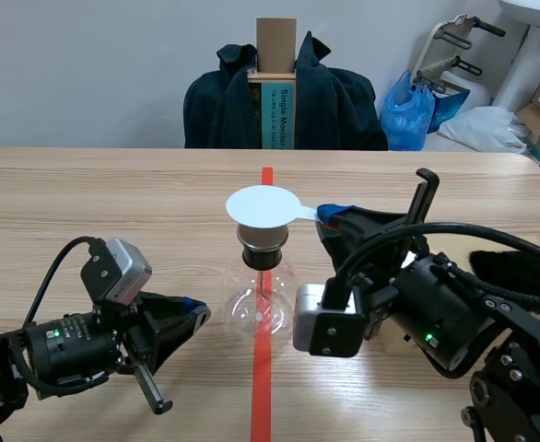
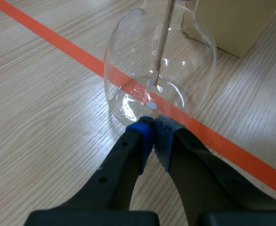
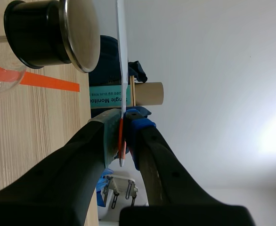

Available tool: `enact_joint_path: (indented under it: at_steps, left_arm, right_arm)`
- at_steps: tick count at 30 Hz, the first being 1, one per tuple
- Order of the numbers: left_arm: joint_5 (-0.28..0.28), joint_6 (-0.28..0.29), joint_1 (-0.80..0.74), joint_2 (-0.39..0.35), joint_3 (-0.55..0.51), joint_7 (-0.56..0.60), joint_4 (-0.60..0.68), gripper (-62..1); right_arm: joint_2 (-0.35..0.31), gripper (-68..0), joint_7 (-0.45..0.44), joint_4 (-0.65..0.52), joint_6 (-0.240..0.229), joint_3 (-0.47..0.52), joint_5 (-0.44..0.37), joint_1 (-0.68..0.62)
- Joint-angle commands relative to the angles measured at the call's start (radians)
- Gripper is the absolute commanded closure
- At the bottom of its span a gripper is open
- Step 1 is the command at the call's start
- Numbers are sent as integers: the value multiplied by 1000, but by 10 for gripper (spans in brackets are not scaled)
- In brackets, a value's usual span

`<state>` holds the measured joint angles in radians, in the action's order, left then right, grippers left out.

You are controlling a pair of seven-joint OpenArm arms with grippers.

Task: Do the electroscope experiment.
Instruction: 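Move the plate toward and away from the electroscope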

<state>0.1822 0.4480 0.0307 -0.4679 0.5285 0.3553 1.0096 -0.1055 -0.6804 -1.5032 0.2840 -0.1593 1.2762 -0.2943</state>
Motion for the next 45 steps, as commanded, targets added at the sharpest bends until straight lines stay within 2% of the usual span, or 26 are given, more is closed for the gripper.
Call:
enact_joint_path:
  at_steps: [1,6,20,29,33,45]
  left_arm:
    - [7,2,3,7,-11,14,18,-16]
    - [7,2,3,7,-11,14,18,-16]
    - [7,2,3,7,-11,14,18,-16]
    - [7,2,3,7,-12,15,18,-16]
    - [7,2,3,7,-13,16,18,-16]
    - [7,2,3,7,-13,19,18,-16]
  right_arm:
    - [0,-8,0,-20,14,1,-4,14]
    - [0,-8,18,-20,14,1,-4,14]
    - [0,-8,273,-20,14,1,-4,11]
    - [0,-8,354,-20,14,1,-4,11]
    - [0,-8,344,-20,13,1,-4,11]
    - [0,-8,147,-20,13,1,-4,11]
